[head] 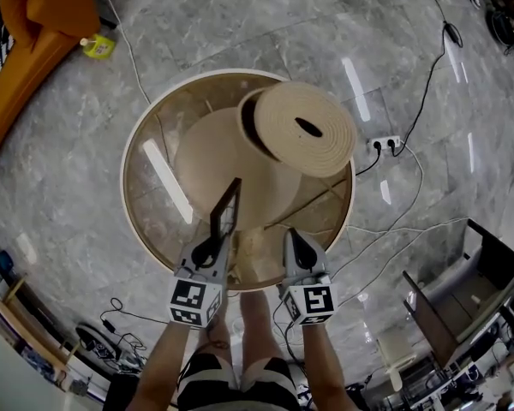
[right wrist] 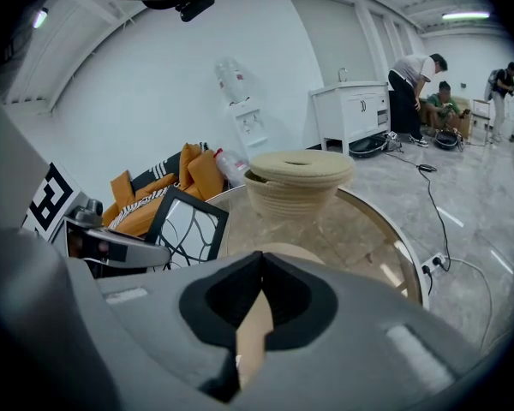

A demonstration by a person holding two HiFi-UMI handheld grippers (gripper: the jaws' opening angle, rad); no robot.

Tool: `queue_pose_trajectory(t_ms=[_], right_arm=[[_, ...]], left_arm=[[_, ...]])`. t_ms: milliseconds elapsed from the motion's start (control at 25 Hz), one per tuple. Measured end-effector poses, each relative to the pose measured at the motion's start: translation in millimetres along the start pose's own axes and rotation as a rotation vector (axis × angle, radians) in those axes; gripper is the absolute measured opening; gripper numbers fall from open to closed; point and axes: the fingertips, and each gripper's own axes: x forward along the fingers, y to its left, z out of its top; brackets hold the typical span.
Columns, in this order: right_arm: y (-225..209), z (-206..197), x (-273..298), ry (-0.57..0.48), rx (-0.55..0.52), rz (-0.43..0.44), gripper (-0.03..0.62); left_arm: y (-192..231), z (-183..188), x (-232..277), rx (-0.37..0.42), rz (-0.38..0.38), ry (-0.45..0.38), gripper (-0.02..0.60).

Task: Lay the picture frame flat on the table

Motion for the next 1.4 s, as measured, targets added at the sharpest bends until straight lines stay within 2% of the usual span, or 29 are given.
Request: queue_pose_trajectory(t_ms=[240,880,1200,1400], right_arm=[[12.5,-0.8,5.2,0.01,-0.003,0.014,-0.002],[27.1,0.1,4.7,0.011,0.004,0.033,-0.002],[27.7,-6.8,2.9,0.02,0.015,0.03,-0.002],[29.2,-7.6,1.2,0.022,0.012,0.028,-0.002]], left_arm=[[10.2,2.6,-0.2,-0.032,0.012,-0.01,0.058],[39.0,2.8,-4.2,-0.045,0.077,-0.014,0.063],[56.3,-1.6,-4.1,-0.024,0.131,-0.005,0.058],[69.3,-5.1,-7.5,-0.062,0.146,0.0,0.067]])
